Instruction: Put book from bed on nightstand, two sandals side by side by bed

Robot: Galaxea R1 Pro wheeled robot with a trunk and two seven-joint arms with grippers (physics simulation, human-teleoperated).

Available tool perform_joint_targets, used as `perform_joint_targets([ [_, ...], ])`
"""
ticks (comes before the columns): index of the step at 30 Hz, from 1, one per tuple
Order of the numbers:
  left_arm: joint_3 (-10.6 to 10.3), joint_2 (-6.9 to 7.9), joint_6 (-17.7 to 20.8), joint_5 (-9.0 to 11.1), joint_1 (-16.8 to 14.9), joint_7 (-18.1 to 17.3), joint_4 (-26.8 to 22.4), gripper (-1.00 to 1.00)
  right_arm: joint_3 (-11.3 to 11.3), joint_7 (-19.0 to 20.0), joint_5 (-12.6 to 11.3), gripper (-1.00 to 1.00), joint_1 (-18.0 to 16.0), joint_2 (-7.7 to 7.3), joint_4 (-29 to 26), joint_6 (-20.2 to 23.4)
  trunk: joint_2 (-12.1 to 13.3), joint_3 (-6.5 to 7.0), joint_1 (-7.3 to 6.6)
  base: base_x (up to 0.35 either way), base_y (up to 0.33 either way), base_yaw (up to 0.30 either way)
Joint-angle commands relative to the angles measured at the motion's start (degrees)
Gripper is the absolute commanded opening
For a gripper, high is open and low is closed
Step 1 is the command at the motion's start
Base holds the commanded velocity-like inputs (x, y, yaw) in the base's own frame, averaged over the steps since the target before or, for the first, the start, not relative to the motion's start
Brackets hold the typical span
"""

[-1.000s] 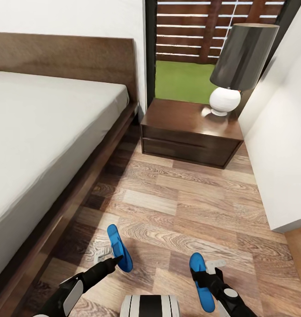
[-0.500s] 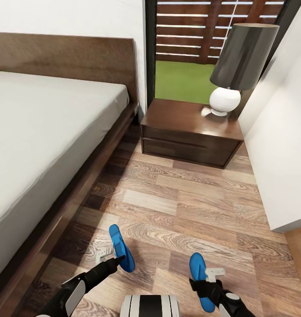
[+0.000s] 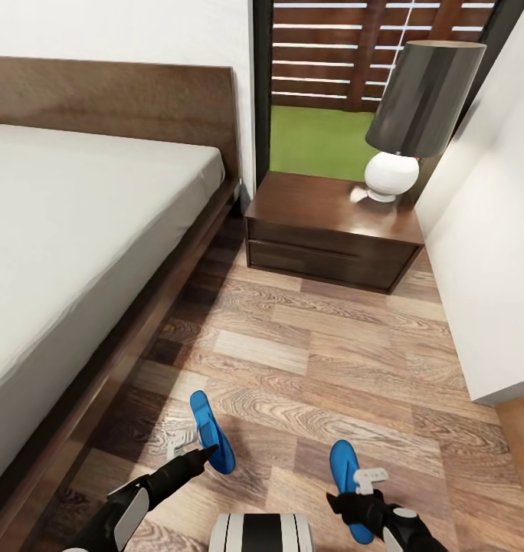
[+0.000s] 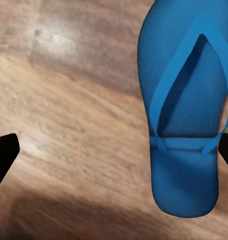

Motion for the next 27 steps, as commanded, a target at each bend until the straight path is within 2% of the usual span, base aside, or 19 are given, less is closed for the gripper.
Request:
perform_joint_targets([
  [1,0.17,-0.01,0.60,0.46,-0.02,-0.29,0.00,-1.00,0.17,0.29,0.01,1.00,-0.02,-0.10,-0.12,0.58,-0.01,-0.04,-0.01,0.000,0.000,0.000],
  [2,0.17,0.00,0.59,0.47,-0.02,-0.36,0.00,-1.00,0.11,0.61,0.33,1.00,-0.02,-0.12,-0.12,0.90,-0.01,-0.04,-0.01,0.000,0.000,0.000],
  [3,0.17,0.00,0.59,0.48,-0.02,-0.38,0.00,-1.00,0.02,27.34,43.37,1.00,-0.02,-0.18,-0.07,9.40,-0.01,-0.04,-0.01,0.000,0.000,0.000],
  [5,0.17,0.01,0.60,0.48,-0.02,-0.41,0.00,-1.00,-0.10,27.15,45.99,1.00,-0.02,-0.97,0.02,9.36,-0.01,-0.04,-0.01,0.000,0.000,0.000],
  [6,0.17,0.01,0.60,0.48,-0.02,-0.42,0.00,-1.00,-0.12,27.12,46.36,1.00,-0.02,-1.44,0.04,9.35,-0.01,-0.04,-0.01,0.000,0.000,0.000],
  [8,0.17,0.01,0.60,0.49,-0.02,-0.43,-0.01,-1.00,-0.17,27.08,47.33,1.00,-0.02,-3.51,0.04,9.30,-0.01,-0.04,-0.01,0.000,0.000,0.000],
  [14,0.17,-0.06,0.60,0.47,-0.02,-0.43,0.00,-1.00,-0.32,27.29,47.77,1.00,-0.02,-5.55,-0.78,9.29,-0.01,-0.04,-0.01,0.000,0.000,0.000],
  [17,0.17,-0.08,0.60,0.49,-0.02,-0.40,0.00,-1.00,-0.75,27.61,47.77,1.00,-0.02,-6.53,-4.91,9.39,-0.01,-0.04,-0.01,0.000,0.000,0.000],
  [21,0.17,-0.08,0.60,0.49,-0.02,-0.38,0.00,-1.00,-2.88,27.62,47.77,1.00,-0.02,-8.76,-7.42,9.37,-0.01,-0.04,-0.01,0.000,0.000,0.000],
  [23,0.17,-0.08,0.60,0.49,-0.02,-0.36,0.00,-1.00,-4.49,27.37,47.89,1.00,-0.02,-9.42,-7.92,9.26,-0.01,-0.04,-0.01,0.000,0.000,0.000],
  [25,0.17,-0.08,0.60,0.48,-0.02,-0.35,0.00,-1.00,-5.09,27.19,48.07,1.00,-0.02,-10.01,-8.25,9.21,-0.01,-0.04,-0.01,0.000,0.000,0.000],
  [27,0.17,-0.10,0.59,0.47,-0.02,-0.35,0.00,-1.00,-5.48,26.45,48.53,1.00,-0.07,-11.84,-8.50,9.13,-0.01,-0.04,-0.01,0.000,0.000,0.000],
])
